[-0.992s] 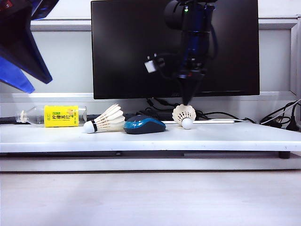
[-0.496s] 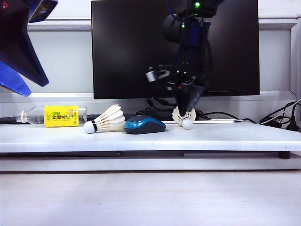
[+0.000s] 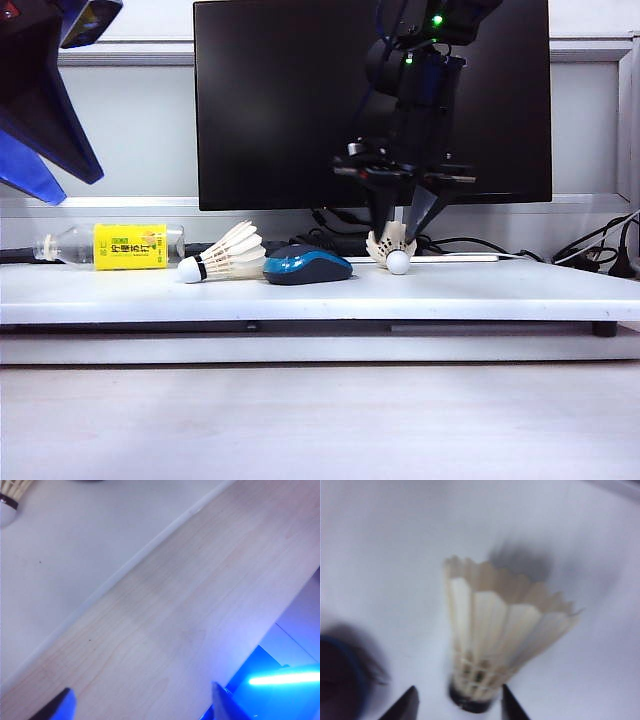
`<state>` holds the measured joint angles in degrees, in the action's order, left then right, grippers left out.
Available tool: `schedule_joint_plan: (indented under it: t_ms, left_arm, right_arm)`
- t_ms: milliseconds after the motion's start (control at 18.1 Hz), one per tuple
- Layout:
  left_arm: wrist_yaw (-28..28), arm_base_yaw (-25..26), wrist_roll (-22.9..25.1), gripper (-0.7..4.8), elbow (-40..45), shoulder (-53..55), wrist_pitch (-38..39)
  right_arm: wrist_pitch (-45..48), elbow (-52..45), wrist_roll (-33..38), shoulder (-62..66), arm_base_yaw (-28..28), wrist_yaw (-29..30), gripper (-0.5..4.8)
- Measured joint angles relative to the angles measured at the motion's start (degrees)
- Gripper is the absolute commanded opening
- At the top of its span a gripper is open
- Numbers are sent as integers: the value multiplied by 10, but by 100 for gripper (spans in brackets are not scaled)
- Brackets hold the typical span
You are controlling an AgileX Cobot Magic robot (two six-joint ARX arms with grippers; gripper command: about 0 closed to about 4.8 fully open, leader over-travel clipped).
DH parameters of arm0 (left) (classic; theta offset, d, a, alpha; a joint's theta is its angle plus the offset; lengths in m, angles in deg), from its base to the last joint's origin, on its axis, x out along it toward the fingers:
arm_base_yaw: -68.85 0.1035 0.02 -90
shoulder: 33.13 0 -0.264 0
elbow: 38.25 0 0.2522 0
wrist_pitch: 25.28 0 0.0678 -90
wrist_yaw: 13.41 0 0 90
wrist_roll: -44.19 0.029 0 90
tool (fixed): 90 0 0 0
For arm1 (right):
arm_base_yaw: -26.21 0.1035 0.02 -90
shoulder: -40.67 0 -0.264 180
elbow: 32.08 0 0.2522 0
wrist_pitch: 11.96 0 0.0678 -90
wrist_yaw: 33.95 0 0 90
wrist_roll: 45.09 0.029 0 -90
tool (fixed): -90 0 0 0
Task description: Stack the badminton balls on the table vertically.
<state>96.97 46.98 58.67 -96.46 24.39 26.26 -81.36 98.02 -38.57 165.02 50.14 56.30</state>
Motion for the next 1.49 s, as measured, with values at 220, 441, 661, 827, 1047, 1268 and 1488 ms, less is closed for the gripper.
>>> schedule_joint_plan:
  t_ms: [220,441,661,827,1047,1268,1488]
  left_arm:
    - [0,0,-2,364,0,0,1]
    - [0,0,-2,364,0,0,4]
    - [0,0,-2,364,0,0,6]
    - [0,0,-2,364,0,0,6]
    - [0,0,-2,364,0,0,6]
    - [0,0,-2,364,0,0,10]
    - [0,0,-2,364,0,0,11]
  right_arm:
    - [0,0,54,7,0,4,212]
    - [-20,0,68,20,0,4,212]
    - [-28,-2,70,25,0,-5,136]
    - [-28,-2,71,25,0,-5,133]
    - [-28,-2,176,25,0,-5,112]
    - [-23,-3,356,25,0,41,117]
    - [-21,-4,499,25,3,68,186]
